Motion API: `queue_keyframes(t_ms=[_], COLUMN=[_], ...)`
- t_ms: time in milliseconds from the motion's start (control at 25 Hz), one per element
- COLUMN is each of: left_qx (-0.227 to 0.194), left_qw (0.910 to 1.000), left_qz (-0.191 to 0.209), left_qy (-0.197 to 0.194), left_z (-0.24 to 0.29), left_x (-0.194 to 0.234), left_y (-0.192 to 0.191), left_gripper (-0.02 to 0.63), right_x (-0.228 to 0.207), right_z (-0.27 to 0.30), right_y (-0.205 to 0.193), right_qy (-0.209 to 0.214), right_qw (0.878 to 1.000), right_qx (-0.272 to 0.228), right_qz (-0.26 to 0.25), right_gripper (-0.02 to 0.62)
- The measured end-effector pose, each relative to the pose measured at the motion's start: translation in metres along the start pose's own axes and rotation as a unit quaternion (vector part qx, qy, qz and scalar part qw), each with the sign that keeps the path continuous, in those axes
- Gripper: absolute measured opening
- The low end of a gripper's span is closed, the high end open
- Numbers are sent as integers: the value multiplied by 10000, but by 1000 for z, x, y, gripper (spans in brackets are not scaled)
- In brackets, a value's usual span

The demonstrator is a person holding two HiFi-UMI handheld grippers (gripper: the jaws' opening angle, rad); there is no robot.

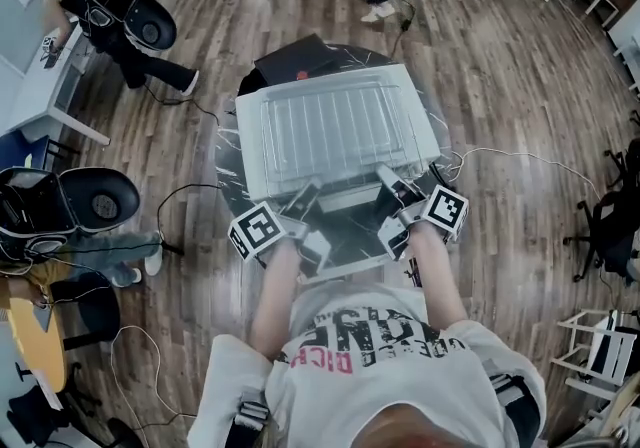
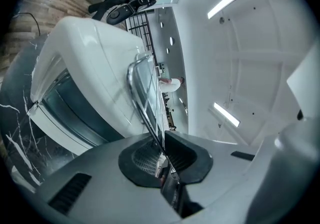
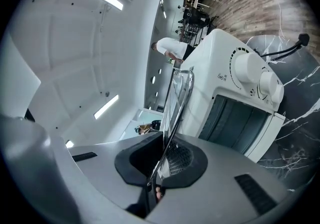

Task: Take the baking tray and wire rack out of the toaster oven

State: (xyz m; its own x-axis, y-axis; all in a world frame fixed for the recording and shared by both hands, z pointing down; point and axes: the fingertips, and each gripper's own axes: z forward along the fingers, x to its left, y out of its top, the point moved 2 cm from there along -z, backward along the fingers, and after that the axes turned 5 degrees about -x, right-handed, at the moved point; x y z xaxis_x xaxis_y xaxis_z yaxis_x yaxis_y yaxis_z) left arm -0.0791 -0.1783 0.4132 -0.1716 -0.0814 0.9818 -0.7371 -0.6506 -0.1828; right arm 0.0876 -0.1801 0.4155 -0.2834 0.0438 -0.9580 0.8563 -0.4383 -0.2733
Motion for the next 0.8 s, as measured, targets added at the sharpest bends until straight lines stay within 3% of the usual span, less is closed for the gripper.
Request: queue_keyframes(t_ms=[160,360,480,640,800], left_qx=[6,18,112,193,191], left_qw=[10000,9995,9986,9985,9982], left_qz=[-47,43,-9,8,-108], left_qy=[-46,-298,-513,-519,-562], left_z=[0,-2,-8,-13,-17], left_x=[0,-7,-13,-9,-11], left_y=[0,-1,-1,0,-3], left_gripper=[15,37,153,177,186], right_x=[0,4,12,10,7], right_z=[0,-1,-4,-9,-15], right_y=[1,0,-5,-11,-12], right_qy=[32,219,413,330,255], right_qw=[10000,9992,9985,9975,9981], right_qx=[-32,-52,83,244,172], right_qz=[17,-315,-354,-583,-535], right_gripper=[5,12,130,193,201])
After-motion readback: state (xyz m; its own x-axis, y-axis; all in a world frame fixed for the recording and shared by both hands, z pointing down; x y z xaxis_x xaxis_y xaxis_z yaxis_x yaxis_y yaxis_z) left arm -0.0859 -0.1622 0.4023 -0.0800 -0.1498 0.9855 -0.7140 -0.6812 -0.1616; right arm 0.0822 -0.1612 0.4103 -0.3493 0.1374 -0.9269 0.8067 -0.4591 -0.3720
